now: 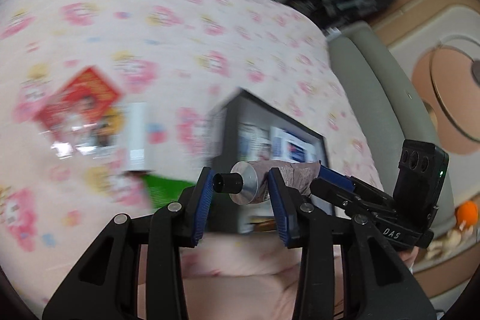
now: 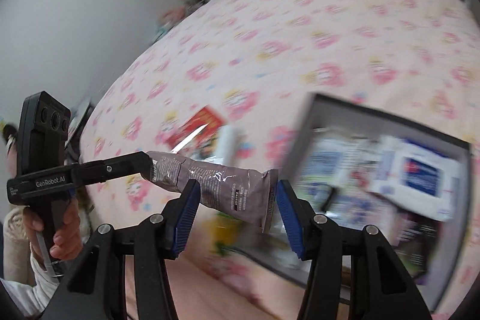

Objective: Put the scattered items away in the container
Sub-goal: 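Carry the brown tube over the box with the left tool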

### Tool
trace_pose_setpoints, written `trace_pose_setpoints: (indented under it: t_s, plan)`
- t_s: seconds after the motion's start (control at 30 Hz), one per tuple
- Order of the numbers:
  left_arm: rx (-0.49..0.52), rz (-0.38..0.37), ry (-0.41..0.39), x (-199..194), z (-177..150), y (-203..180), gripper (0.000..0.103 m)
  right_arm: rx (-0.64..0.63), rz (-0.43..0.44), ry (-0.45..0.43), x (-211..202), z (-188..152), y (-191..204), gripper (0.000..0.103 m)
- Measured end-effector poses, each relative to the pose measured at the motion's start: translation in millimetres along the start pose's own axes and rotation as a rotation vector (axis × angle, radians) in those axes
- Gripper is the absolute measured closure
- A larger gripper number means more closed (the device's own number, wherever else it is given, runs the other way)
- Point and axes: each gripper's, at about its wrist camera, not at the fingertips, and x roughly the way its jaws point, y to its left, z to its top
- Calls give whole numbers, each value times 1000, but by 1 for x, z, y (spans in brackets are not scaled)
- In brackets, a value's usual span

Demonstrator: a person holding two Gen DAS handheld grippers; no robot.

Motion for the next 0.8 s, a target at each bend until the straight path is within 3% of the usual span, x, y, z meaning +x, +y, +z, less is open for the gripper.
trace_pose_setpoints:
  t_s: [0.13,0.33,0.5,0.8]
  plan:
    - [34,-70,90,65,12,-57,67,67,-89,-43,-35,-13,-63,54]
    - [104,-49,214,153,10,-105,66,153,-182,-21,-46,-33,-144,54]
    - [121,-32,249,189,-7,-98,65,230,-177,11,-28,-52,-182,54]
    - [72,-26,308,225,-23,-75,63,247,-206,39,-7,-58,-187,54]
